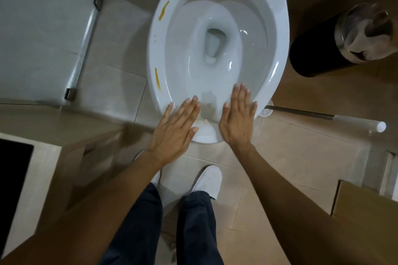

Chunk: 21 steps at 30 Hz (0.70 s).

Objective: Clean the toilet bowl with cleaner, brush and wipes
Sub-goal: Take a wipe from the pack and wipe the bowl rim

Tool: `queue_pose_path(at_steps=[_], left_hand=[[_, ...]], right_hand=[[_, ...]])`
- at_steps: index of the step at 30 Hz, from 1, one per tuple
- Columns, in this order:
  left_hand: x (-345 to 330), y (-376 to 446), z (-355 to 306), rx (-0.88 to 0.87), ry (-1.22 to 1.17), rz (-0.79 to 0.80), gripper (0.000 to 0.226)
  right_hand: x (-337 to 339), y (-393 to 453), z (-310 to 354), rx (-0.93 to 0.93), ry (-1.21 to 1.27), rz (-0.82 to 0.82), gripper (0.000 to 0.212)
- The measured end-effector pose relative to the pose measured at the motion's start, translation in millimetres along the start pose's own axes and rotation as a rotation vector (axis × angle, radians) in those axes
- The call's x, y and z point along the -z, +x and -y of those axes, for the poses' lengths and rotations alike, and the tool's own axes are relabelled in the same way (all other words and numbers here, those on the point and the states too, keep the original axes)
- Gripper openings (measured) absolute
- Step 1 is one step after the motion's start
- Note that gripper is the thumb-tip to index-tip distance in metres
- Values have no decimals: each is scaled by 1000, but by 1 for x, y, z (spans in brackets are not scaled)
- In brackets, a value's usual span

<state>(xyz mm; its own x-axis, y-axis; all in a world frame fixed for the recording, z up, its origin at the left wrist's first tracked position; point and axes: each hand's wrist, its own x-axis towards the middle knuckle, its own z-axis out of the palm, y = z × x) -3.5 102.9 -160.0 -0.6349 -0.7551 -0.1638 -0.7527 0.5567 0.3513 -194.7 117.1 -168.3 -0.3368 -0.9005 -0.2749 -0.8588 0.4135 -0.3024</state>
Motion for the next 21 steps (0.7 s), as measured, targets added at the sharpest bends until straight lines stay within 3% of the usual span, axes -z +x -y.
queue_pose_path(at_steps=[10,21], left_hand=[[-22,-35,-18,83,65,80,55],[-13,-23,-14,424,-78,70,61]], right_hand=[[4,42,-27,-106,-97,-101,60],[14,62,-43,-242,-48,-195,64]])
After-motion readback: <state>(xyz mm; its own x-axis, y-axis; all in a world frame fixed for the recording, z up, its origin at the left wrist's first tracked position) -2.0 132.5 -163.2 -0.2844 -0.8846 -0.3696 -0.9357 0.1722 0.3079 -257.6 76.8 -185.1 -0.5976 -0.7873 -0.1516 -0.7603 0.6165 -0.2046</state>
